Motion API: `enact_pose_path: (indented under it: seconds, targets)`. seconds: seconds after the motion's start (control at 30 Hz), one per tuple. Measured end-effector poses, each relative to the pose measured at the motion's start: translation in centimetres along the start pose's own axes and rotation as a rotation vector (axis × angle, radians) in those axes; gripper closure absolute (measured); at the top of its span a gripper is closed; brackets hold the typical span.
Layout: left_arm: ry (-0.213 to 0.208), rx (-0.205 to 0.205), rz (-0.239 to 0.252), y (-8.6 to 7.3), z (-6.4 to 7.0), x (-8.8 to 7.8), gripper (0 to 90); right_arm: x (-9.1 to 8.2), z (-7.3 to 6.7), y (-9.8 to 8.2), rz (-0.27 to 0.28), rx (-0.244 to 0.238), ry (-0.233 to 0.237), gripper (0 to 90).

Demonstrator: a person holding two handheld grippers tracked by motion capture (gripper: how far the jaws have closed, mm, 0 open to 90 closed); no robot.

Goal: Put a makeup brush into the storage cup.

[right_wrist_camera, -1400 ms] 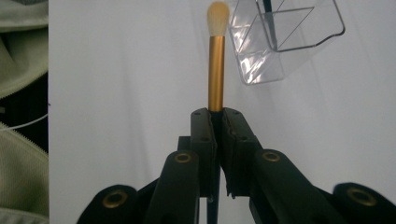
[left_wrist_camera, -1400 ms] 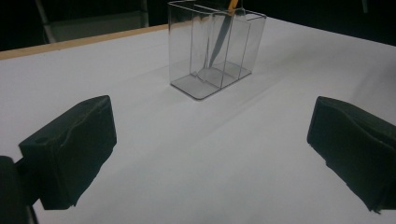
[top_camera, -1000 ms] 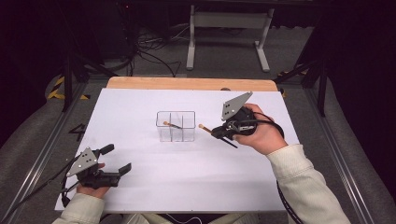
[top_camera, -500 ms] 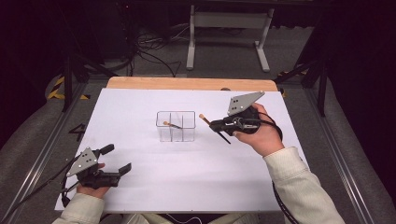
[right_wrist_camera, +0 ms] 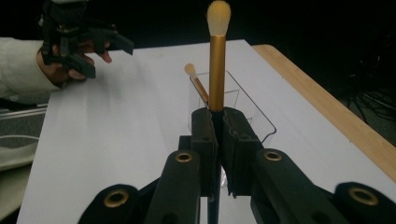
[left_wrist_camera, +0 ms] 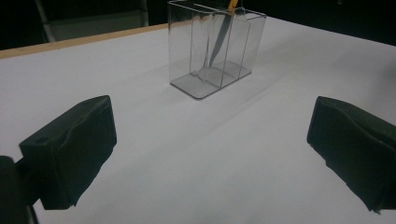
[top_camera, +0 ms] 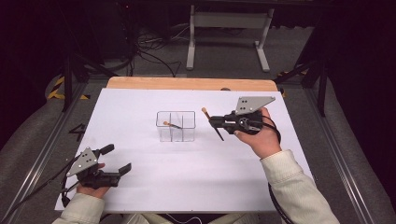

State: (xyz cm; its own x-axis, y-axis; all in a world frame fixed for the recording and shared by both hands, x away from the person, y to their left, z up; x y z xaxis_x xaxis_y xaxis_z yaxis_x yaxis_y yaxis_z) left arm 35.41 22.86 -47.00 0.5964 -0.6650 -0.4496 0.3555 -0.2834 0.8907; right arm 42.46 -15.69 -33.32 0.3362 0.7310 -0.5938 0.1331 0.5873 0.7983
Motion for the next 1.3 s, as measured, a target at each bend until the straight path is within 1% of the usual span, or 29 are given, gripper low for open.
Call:
enact_pose_path:
  seconds: [0.13, 0.3, 0.37, 0.63, 0.8, 0.87, 1.0, 1.1, 1.3]
  targets:
    - [0.001, 0.001, -0.001, 0.0, 0.0, 0.0, 1.9, 0.1, 0.1, -0.3, 0.055, 0.02, -0.003, 84.0]
    - [0.001, 0.004, -0.001, 0.0, 0.0, 0.0, 1.9, 0.1, 0.2, -0.5, 0.105, 0.035, -0.013, 83.9]
    - [0.001, 0.004, -0.001, 0.0, 0.0, 0.0, 1.9, 0.2, 0.2, -0.5, 0.128, 0.045, -0.008, 83.9]
    - [-0.001, 0.003, -0.002, 0.0, 0.0, 0.0, 1.9, 0.5, 0.2, -0.4, 0.165, 0.068, -0.021, 83.9]
    - [-0.001, 0.006, -0.003, 0.0, 0.0, 0.0, 1.9, 0.8, 0.3, -0.2, 0.207, 0.093, -0.022, 83.9]
    - [-0.002, 0.004, -0.002, 0.0, 0.0, 0.0, 1.9, 0.9, 0.3, -0.2, 0.215, 0.103, -0.017, 83.9]
    - [-0.003, 0.003, -0.002, 0.0, 0.0, 0.0, 1.9, 1.2, 0.3, 0.2, 0.247, 0.108, -0.02, 83.9]
    - [-0.002, 0.011, -0.003, 0.0, 0.0, 0.0, 1.9, 1.6, 0.3, 0.6, 0.272, 0.109, -0.021, 83.9]
    - [-0.001, 0.012, -0.003, 0.0, 0.0, 0.0, 1.9, 2.5, 0.3, 1.3, 0.304, 0.117, -0.017, 83.9]
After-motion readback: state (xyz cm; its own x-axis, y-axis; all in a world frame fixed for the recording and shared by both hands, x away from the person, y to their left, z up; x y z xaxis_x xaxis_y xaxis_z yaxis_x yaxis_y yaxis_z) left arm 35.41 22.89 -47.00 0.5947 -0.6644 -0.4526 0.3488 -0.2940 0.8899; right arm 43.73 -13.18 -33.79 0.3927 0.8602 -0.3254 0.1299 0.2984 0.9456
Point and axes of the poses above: each handheld gripper's, and its own axes: x roughly forward along the jaws, y roughly out of its top, z roughly to its right, the point moved 5 cm from there along x, roughly forward along the jaws, and after that the axes turned 10 degrees about -z, right-handed, at the moved point
